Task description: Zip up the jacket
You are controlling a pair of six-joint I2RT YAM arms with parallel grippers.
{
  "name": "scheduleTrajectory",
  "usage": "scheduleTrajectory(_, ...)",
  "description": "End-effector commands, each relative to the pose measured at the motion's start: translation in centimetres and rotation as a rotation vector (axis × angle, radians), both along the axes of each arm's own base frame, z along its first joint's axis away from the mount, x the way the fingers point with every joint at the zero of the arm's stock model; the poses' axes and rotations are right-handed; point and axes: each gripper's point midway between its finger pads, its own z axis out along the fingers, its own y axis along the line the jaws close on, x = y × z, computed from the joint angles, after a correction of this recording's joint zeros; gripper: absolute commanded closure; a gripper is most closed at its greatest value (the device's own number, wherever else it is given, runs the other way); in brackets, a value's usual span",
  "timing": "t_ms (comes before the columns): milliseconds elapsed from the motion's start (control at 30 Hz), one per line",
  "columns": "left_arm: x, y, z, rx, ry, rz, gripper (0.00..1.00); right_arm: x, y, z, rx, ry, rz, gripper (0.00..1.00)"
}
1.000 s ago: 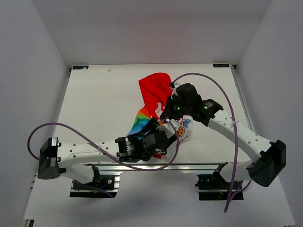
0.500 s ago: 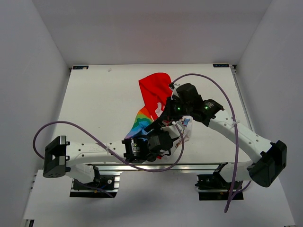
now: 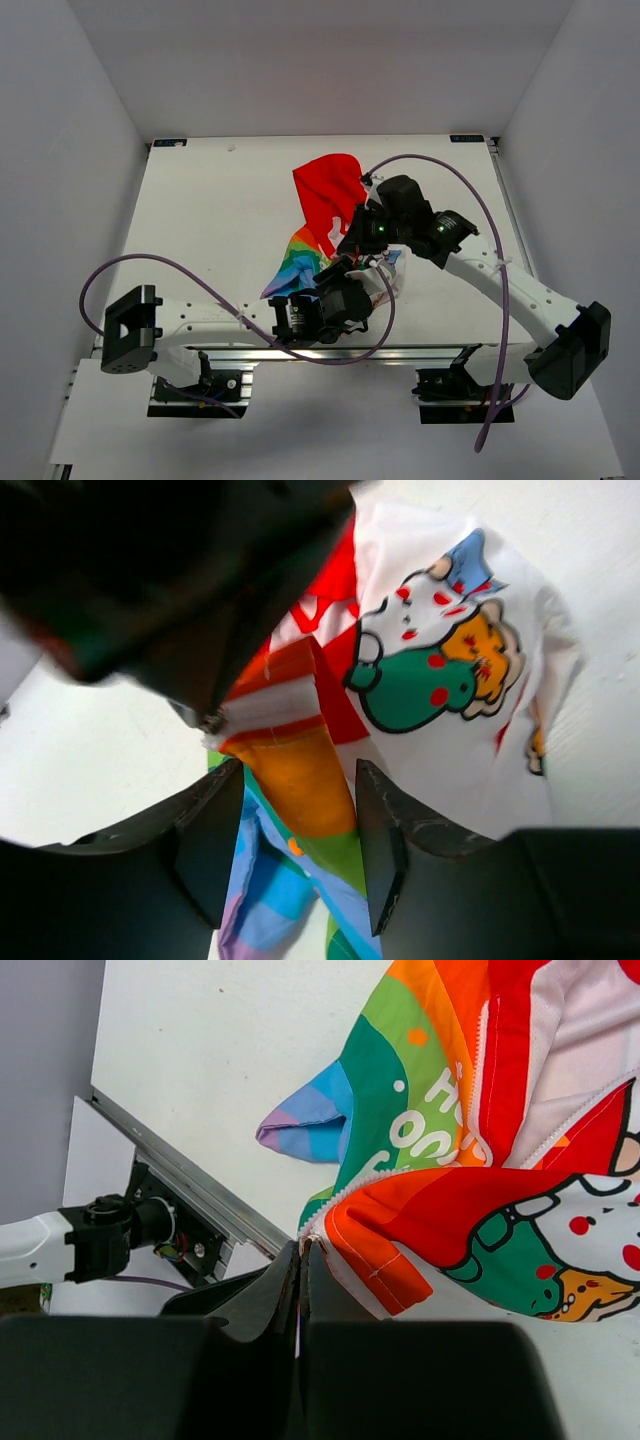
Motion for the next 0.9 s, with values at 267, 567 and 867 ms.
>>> scheduleTrajectory(267,0.3,-0.2,1.0,0.000,-0.052,-0.002,0.66,-0.2,0.1,1.0,0.041,-0.011,0.015,1.00)
scheduleTrajectory(567,-0.4,-1.7,2.5,-0.061,-0.085,-0.118,1.00,0.0,0.8,-0.2,0.037,0.022,0.037,1.00)
scheduleTrajectory(867,-2.8,-1.6,3.8,-0.154,-0.029,-0.259,1.00,3.9,-0.4,0.1,0.047,-0.008,-0.107,1.00)
